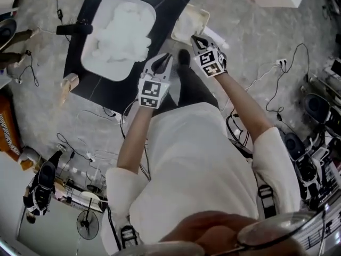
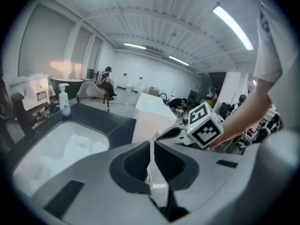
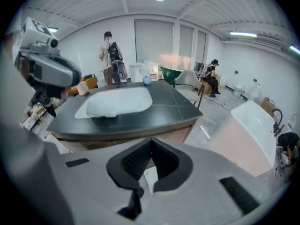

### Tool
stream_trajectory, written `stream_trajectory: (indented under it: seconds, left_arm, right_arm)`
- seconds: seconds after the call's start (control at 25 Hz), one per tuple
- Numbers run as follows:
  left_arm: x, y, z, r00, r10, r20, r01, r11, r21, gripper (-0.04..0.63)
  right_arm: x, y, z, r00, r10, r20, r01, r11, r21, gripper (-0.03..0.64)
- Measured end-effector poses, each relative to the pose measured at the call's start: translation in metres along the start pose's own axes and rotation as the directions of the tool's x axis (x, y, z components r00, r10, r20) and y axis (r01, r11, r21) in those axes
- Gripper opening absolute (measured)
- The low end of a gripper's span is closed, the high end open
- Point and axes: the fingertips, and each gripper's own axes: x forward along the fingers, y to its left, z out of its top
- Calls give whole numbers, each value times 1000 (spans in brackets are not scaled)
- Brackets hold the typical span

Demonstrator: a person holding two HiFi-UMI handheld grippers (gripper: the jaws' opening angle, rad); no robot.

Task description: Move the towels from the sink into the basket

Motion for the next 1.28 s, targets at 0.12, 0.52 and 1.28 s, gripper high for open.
stream_trajectory:
  seconds: [0.12, 0.52, 1.28]
  left_arm:
    - [-37, 15, 25, 998, 51, 27, -50, 998, -23, 30]
    - [-180, 46, 80, 965, 211, 153, -201, 976, -82, 31]
    - [-295, 95, 87, 883, 375, 281, -335, 925, -181, 31]
  right_arm:
    - [-32, 20, 47, 996, 25, 89, -24, 1000, -4, -3]
    - [-135, 85, 196, 925, 192, 327, -175, 981, -80, -3]
    - [-154, 146, 265, 875, 354, 331, -284, 928, -242, 92]
